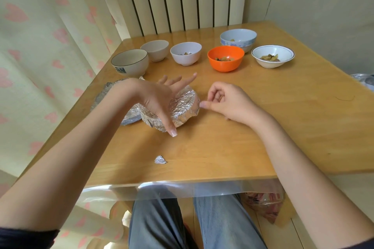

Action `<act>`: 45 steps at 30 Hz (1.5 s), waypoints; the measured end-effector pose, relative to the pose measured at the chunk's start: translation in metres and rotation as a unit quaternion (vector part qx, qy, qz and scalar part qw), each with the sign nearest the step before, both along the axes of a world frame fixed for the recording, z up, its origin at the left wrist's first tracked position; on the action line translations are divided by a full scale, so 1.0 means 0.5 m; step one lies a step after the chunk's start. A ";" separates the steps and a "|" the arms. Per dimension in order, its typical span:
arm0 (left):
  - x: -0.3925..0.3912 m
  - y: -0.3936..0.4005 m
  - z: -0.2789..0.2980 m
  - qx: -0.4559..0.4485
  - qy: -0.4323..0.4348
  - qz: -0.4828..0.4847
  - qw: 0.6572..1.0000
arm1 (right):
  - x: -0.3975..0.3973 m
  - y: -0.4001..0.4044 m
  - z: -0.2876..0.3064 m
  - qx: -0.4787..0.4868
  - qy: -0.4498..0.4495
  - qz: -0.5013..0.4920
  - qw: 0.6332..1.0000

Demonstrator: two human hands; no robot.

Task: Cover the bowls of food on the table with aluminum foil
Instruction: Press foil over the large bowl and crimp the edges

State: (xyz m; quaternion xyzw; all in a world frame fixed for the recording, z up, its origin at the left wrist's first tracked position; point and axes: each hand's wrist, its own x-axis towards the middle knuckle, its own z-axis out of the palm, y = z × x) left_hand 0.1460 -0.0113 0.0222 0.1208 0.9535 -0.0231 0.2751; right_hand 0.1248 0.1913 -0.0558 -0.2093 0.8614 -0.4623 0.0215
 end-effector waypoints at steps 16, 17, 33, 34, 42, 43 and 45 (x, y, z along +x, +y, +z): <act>0.034 -0.041 -0.129 0.492 0.339 0.301 0.743 | -0.031 -0.173 0.011 -0.117 -0.075 -0.038 0.990; 0.033 -0.040 -0.128 0.490 0.337 0.307 0.743 | -0.031 -0.176 0.010 -0.132 -0.090 -0.041 0.986; 0.039 -0.042 -0.132 0.591 0.245 0.443 0.628 | -0.045 -0.144 0.011 -0.263 -0.326 0.064 0.906; 0.039 -0.036 -0.136 0.597 0.246 0.446 0.620 | -0.044 -0.148 0.010 -0.258 -0.318 0.051 0.911; 0.053 -0.015 -0.134 0.609 0.240 0.469 0.593 | -0.054 -0.152 0.008 -0.182 -0.234 -0.038 0.954; 0.059 -0.017 -0.136 0.604 0.235 0.468 0.601 | -0.050 -0.143 0.014 -0.152 -0.179 -0.060 0.970; 0.072 -0.039 -0.141 0.565 0.249 0.434 0.656 | -0.033 -0.111 0.023 -0.098 -0.025 -0.117 0.988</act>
